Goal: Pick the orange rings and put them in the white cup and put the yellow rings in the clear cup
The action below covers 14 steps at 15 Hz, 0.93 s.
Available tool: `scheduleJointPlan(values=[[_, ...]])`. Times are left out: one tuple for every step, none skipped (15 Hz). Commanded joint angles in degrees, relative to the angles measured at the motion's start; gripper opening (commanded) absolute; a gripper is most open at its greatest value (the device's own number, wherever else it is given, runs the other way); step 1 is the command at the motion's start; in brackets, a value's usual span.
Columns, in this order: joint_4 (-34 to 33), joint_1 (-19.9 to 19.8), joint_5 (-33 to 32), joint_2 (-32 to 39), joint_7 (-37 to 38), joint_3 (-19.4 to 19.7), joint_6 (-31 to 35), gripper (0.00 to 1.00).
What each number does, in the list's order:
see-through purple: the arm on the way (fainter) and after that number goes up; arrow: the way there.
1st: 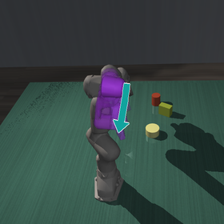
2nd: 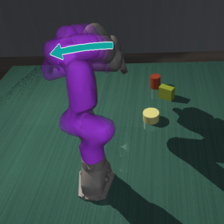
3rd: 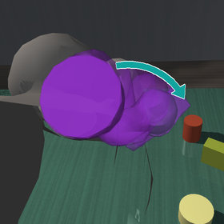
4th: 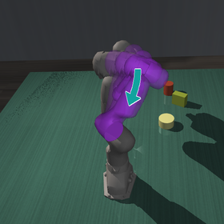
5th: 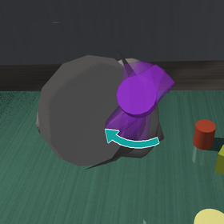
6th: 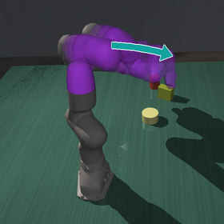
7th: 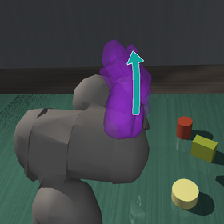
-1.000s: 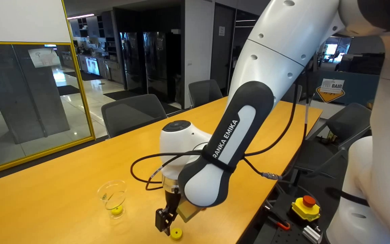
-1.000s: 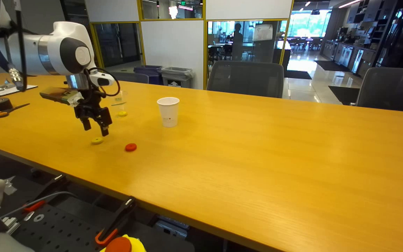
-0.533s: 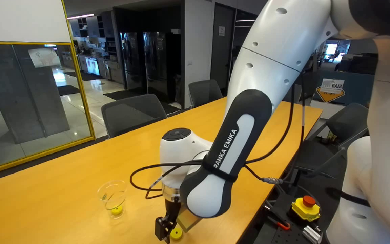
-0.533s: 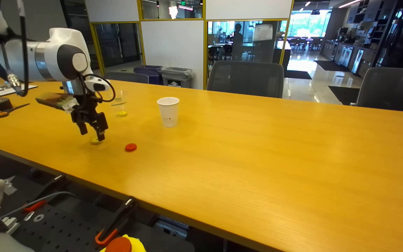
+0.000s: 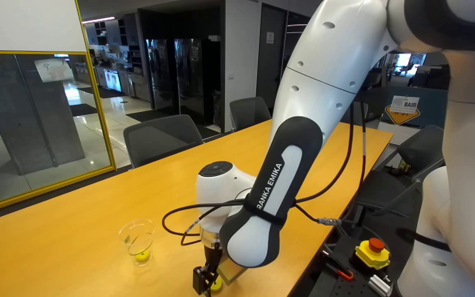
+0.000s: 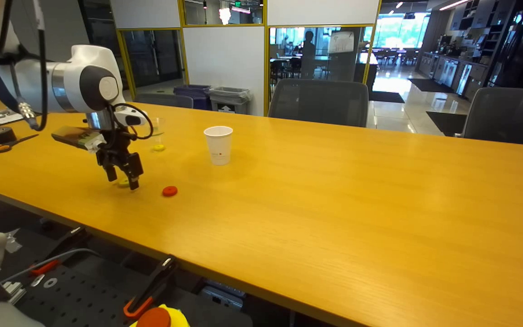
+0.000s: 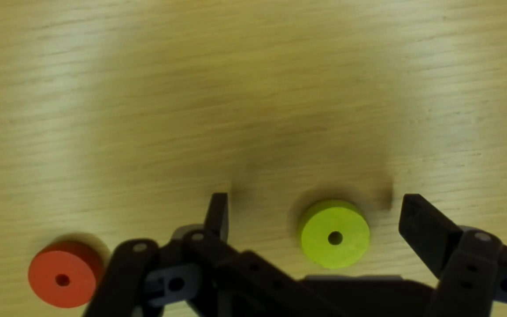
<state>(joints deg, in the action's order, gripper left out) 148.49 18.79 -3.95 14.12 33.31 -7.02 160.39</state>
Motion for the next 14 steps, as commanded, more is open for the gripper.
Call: scheduleJointPlan(values=[[-1.17,1.00,-0.58,0.84,0.42,1.46,0.95,1.00],[-1.24,0.99,-0.49,0.83,0.36,1.52,0.96,1.00],[-1.47,1.04,-0.50,0.96,0.32,1.58,0.88,1.00],[-1.67,1.06,-0.43,1.09,0.28,1.58,0.83,1.00],[-1.78,1.03,-0.28,1.11,0.17,1.51,0.80,1.00],[-1.98,1.01,-0.14,1.21,0.08,1.41,0.77,1.00],[-2.09,1.04,-0.09,1.23,0.05,1.37,0.73,1.00],[-2.23,1.09,-0.11,1.28,0.06,1.39,0.72,1.00],[-2.39,1.22,-0.36,1.43,0.15,1.54,0.69,1.00],[-2.41,1.24,-0.34,1.43,0.09,1.52,0.74,0.75],[-2.44,1.38,-0.59,1.43,0.22,1.67,0.74,0.75],[-2.47,1.42,-0.63,1.45,0.24,1.71,0.77,0.68],[-2.49,1.41,-0.59,1.41,0.19,1.70,0.75,0.59],[-2.51,1.41,-0.58,1.40,0.14,1.70,0.72,0.51]])
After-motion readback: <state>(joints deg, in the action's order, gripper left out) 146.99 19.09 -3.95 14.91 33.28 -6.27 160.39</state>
